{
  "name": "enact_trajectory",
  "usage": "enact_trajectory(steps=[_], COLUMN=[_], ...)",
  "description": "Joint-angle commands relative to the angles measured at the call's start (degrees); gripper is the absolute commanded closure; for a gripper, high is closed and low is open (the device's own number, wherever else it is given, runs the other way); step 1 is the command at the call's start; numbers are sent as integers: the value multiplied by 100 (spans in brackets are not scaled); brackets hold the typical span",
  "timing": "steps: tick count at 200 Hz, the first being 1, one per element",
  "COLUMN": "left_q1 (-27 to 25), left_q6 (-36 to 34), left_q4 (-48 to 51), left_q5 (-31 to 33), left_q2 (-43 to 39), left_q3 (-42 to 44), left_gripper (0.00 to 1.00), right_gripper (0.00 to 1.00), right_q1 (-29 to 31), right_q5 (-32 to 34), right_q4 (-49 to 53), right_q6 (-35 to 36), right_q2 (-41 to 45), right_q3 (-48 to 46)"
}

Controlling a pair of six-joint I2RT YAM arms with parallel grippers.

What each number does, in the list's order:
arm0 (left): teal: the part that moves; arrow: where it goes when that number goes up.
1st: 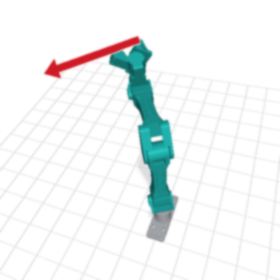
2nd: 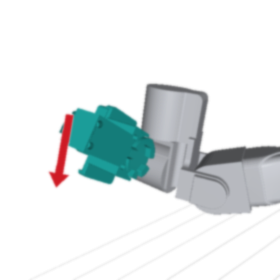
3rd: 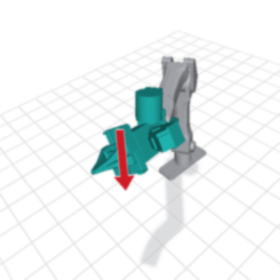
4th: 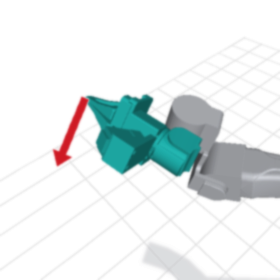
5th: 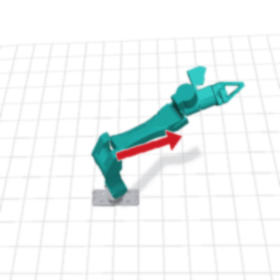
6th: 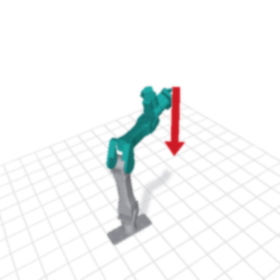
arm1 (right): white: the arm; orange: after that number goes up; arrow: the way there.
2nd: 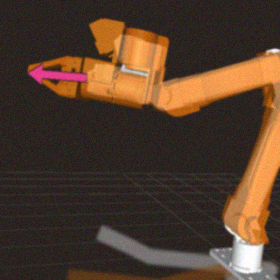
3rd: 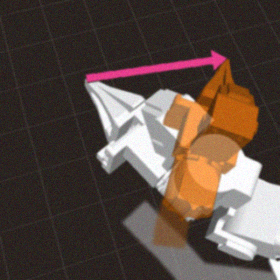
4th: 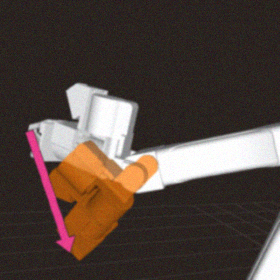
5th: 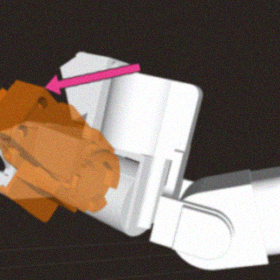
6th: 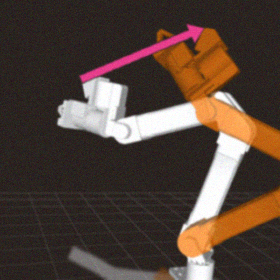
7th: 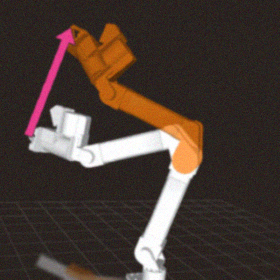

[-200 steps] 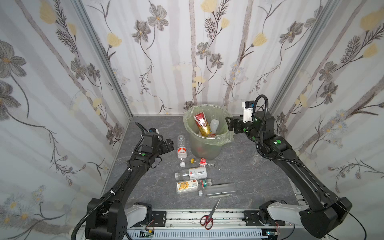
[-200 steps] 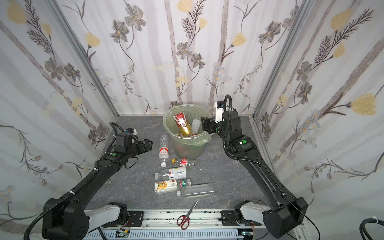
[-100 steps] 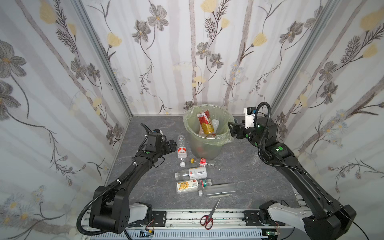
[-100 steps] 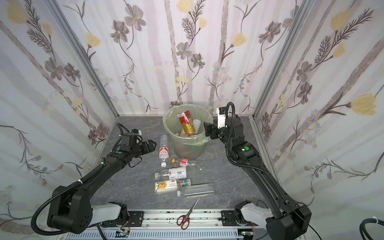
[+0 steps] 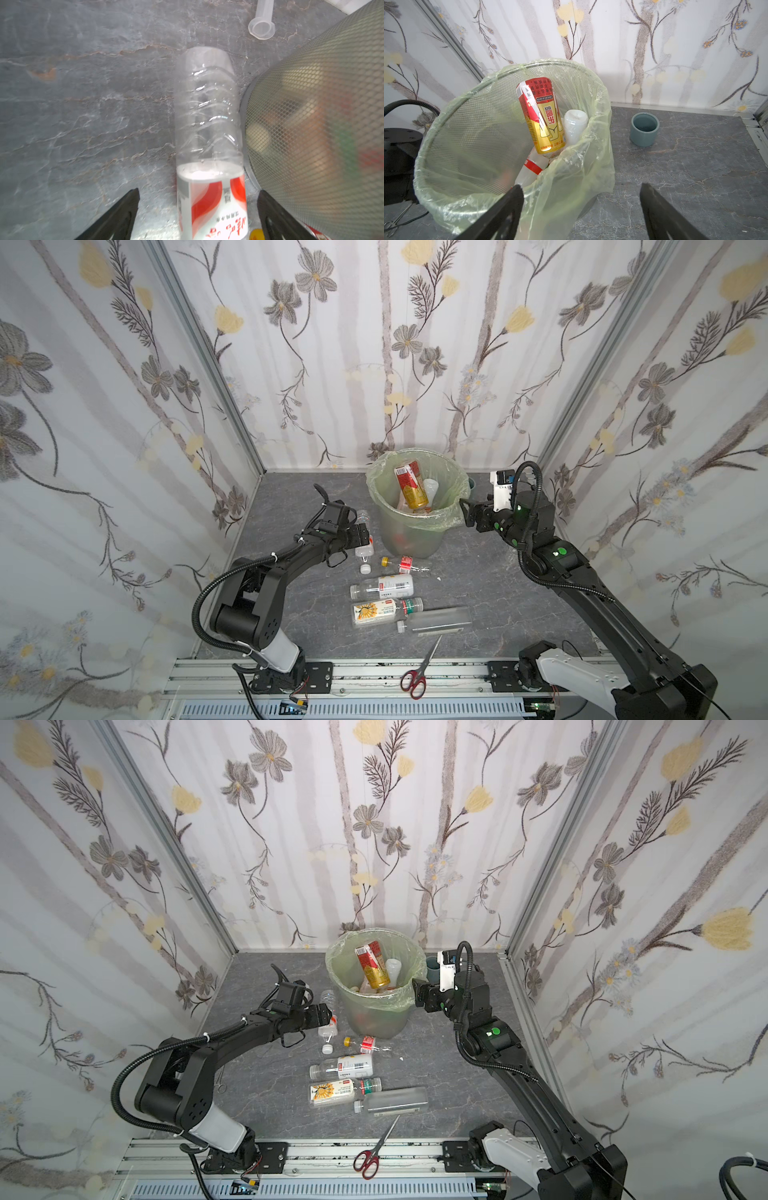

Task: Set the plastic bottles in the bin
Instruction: 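Lower the left gripper onto the clear red-labelled bottle beside the bin and close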

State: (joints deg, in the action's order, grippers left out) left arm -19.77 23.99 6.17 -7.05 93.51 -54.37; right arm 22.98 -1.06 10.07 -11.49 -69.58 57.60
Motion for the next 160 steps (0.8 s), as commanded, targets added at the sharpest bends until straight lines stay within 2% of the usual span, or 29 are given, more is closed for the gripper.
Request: enact_trajectory(steps=[1, 46, 118, 160], left_q1=[-51, -143, -157, -164], left_q6=[-56, 23, 87, 71], left_q4=[-152, -134, -116, -105], left_q5=[81, 78, 193, 242], left_q2=[297, 913, 1176, 1219], left_q3=[-283, -613, -596, -540], left_gripper=[9, 13, 19, 30], right_gripper=[12, 12, 12, 12], right_q1=[-16, -91, -202, -221], right_q5=[-57, -61, -139, -143], right_q4=[-228, -233, -269, -271], right_q6=[-18, -14, -16, -16], right_q2=[58, 180, 226, 243], right_q3=[-71, -200, -328, -335])
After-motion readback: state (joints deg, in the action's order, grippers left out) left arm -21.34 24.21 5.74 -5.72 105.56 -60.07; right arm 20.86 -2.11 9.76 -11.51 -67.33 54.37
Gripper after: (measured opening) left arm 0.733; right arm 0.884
